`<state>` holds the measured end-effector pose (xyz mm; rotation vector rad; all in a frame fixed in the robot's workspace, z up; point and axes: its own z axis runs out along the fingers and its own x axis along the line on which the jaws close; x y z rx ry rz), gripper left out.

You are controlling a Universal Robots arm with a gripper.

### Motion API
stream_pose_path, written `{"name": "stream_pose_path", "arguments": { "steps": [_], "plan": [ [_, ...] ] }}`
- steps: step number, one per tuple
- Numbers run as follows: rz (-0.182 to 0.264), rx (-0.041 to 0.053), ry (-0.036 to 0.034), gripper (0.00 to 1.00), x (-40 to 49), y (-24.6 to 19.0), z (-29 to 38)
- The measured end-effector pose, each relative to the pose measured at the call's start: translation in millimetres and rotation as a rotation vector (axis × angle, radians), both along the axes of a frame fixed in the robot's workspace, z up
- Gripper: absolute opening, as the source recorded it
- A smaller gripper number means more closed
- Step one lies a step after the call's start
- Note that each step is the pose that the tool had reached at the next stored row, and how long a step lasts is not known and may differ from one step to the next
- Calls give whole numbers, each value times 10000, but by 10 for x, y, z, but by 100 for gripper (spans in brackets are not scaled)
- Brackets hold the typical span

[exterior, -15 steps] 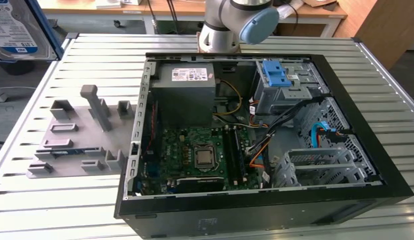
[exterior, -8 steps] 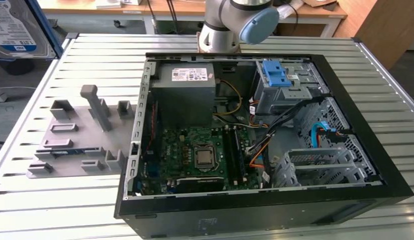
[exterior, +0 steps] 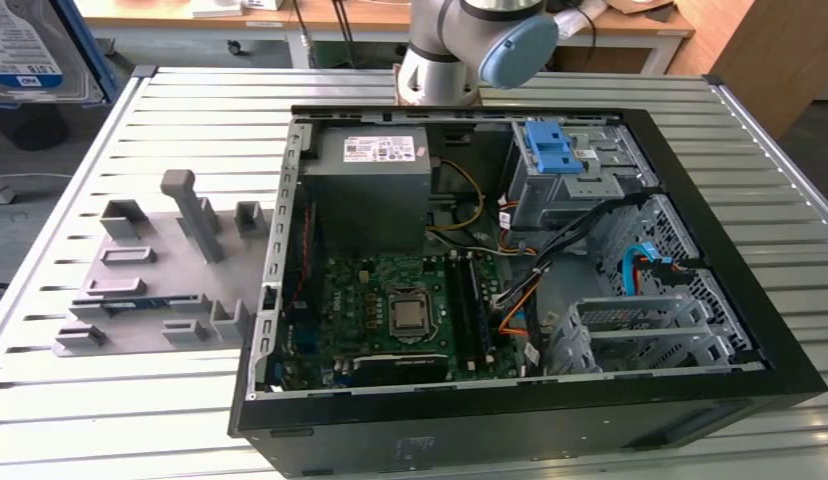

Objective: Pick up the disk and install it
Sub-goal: 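Pick up the disk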

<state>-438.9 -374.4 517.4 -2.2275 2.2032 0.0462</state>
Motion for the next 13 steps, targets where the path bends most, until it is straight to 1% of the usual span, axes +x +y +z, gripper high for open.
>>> {"name": "stream_pose_path", "arguments": {
  "steps": [7,13],
  "plan": [
    [0,1,-2,36,1,0,1],
    [0,1,-1,36,40,0,1]
  ]
}}
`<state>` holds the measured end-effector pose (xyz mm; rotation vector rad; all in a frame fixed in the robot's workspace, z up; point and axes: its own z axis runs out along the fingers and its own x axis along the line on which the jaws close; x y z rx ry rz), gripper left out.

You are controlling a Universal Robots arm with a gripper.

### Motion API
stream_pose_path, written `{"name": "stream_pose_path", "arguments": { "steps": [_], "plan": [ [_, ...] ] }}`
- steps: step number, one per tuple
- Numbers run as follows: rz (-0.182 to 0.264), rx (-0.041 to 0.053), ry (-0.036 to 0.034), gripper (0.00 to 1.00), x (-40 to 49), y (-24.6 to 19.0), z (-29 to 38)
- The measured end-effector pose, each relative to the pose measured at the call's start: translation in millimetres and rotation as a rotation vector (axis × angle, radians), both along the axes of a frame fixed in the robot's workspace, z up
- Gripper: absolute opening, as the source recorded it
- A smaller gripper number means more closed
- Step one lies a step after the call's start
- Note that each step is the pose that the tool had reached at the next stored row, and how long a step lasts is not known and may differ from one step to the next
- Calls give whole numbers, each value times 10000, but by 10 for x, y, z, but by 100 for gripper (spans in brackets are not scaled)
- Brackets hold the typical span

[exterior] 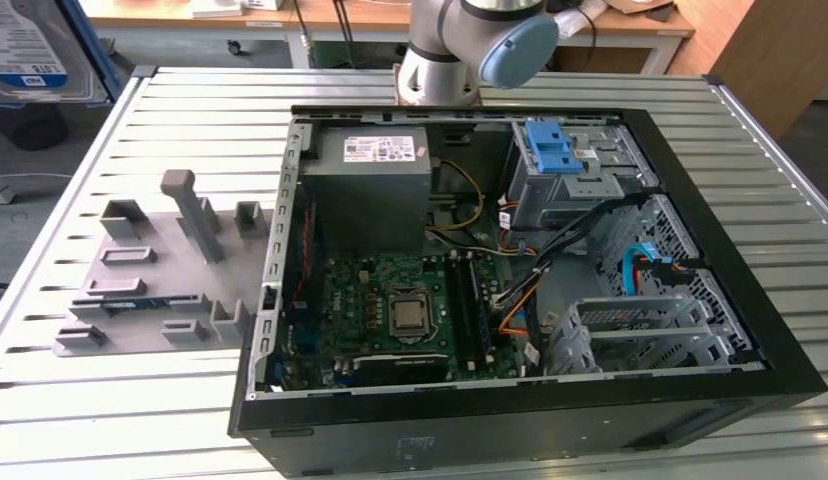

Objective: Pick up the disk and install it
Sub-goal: 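Pick up the disk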

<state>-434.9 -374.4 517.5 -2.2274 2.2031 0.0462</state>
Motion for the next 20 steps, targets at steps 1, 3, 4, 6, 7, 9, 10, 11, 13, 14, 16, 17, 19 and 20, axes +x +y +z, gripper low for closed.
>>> {"name": "stream_pose_path", "arguments": {
  "steps": [1,3,4,6,7,9,10,11,13,14,16,17,19,20],
  "plan": [
    [0,0,0,36,7,0,0],
    [0,0,1,36,13,-5,0],
    [0,1,-1,36,14,-14,-1],
    [-1,-1,1,36,15,-43,0],
    [0,-1,1,36,16,-68,1],
    [0,-1,1,36,18,-100,0],
    [0,0,1,36,23,-105,0],
    [0,1,-1,36,30,-108,0],
    [0,0,1,36,47,-113,1],
    [0,0,0,36,58,-115,0],
    [0,1,-1,36,79,-118,0],
    [0,1,0,36,88,-120,0],
    [0,1,-1,36,106,-122,-1],
    [0,0,0,36,117,-123,0]
  ]
}}
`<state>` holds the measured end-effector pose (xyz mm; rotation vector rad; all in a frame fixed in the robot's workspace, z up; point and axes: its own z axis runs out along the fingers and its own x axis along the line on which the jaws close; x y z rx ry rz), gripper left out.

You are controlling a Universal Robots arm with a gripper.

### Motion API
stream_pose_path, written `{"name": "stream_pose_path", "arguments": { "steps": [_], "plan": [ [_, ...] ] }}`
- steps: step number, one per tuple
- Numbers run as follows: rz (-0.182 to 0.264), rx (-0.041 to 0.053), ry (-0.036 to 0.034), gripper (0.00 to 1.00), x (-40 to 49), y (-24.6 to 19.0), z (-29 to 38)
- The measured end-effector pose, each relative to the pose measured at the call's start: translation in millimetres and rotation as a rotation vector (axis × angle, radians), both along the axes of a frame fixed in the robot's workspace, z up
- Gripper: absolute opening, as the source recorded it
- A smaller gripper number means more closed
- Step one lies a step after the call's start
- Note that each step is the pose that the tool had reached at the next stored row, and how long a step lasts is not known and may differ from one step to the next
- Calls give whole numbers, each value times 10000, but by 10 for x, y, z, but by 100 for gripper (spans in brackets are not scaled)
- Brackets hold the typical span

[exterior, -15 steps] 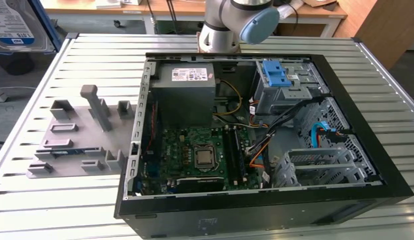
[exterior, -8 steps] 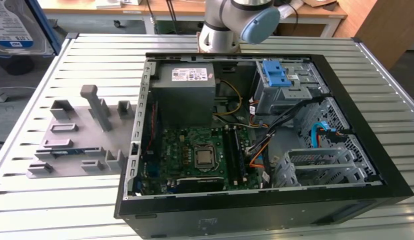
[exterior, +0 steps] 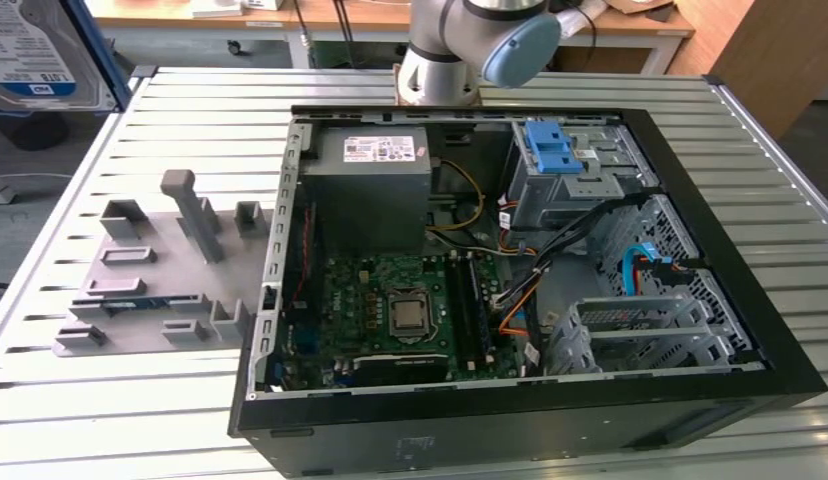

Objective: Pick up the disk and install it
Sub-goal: 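Pick up the disk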

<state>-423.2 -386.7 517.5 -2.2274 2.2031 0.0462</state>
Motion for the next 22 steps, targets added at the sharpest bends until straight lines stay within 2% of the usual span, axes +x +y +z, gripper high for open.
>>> {"name": "stream_pose_path", "arguments": {
  "steps": [22],
  "plan": [
    [0,1,4,36,281,-81,0]
  ]
}}
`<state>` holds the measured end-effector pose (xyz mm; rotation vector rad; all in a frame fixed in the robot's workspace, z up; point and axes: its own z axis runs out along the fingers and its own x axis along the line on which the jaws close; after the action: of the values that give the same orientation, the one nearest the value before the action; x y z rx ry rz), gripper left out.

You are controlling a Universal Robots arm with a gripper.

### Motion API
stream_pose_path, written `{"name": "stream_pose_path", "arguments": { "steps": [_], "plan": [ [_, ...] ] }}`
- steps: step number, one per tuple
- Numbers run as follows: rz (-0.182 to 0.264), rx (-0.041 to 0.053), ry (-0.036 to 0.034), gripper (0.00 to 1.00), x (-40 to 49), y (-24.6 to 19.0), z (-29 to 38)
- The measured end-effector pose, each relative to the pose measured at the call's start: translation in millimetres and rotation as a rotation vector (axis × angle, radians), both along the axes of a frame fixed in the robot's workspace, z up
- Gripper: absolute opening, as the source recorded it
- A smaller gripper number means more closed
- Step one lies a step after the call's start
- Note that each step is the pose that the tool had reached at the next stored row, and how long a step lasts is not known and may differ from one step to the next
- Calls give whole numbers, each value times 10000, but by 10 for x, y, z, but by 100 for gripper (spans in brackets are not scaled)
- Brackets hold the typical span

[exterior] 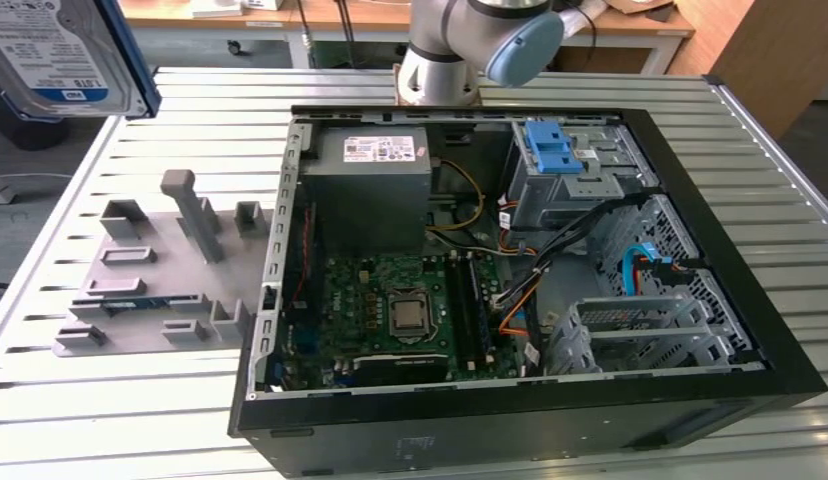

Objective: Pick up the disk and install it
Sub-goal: 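Pick up the disk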

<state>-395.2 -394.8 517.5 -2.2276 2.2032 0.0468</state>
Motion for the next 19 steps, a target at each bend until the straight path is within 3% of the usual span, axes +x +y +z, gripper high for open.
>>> {"name": "stream_pose_path", "arguments": {
  "steps": [19],
  "plan": [
    [-1,0,4,36,227,-78,0]
  ]
}}
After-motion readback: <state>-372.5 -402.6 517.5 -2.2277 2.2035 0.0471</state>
